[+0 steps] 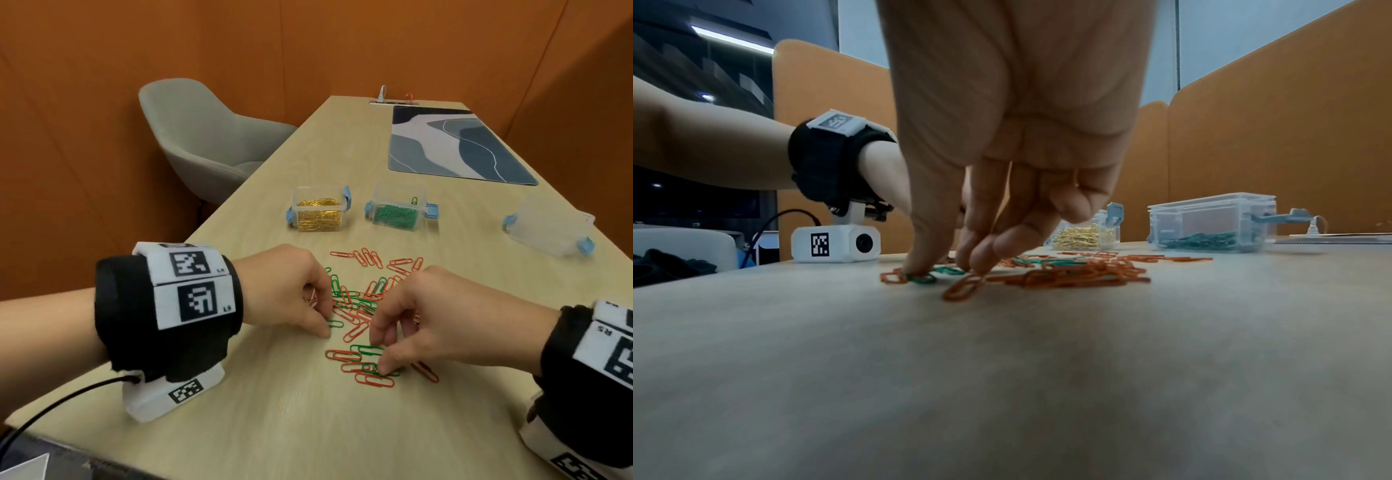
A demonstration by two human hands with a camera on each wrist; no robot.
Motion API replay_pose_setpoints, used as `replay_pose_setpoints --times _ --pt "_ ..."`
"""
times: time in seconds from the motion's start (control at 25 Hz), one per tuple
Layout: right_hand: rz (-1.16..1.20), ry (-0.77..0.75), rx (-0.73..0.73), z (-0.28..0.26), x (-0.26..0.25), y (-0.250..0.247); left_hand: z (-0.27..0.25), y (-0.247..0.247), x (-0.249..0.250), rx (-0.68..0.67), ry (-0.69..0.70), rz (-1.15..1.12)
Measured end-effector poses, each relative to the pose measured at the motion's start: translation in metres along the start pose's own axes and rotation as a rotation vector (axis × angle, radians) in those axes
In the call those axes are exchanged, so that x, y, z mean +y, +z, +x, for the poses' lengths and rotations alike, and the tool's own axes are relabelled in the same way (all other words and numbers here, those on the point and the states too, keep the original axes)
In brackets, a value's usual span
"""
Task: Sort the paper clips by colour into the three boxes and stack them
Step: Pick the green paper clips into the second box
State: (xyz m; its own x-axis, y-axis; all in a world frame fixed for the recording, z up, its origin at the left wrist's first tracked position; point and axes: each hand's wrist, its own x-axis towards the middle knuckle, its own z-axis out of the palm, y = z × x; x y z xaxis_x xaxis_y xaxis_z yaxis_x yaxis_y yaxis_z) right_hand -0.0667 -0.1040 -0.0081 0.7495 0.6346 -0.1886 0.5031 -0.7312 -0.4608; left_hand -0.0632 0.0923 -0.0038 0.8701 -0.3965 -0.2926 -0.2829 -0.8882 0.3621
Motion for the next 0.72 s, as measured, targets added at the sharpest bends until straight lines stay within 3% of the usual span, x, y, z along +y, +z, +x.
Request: replay_pose_setpoints --times 0.4,0.6,0.72 --pt "-0.025 -0.004 -0.091 0.0007 -0.0003 0.0023 0.0025 0.0084 0.0026 -0.036 0.041 0.130" --pt "0.029 -0.020 0.092 0.0030 -0.0017 -0.0014 0.0023 0.0049 0.0064 0.023 0.022 0.099" --pt "0.040 0.003 0.072 0.0059 -0.0020 0.0003 0.0041 0.0036 0.0046 0.059 0.028 0.086"
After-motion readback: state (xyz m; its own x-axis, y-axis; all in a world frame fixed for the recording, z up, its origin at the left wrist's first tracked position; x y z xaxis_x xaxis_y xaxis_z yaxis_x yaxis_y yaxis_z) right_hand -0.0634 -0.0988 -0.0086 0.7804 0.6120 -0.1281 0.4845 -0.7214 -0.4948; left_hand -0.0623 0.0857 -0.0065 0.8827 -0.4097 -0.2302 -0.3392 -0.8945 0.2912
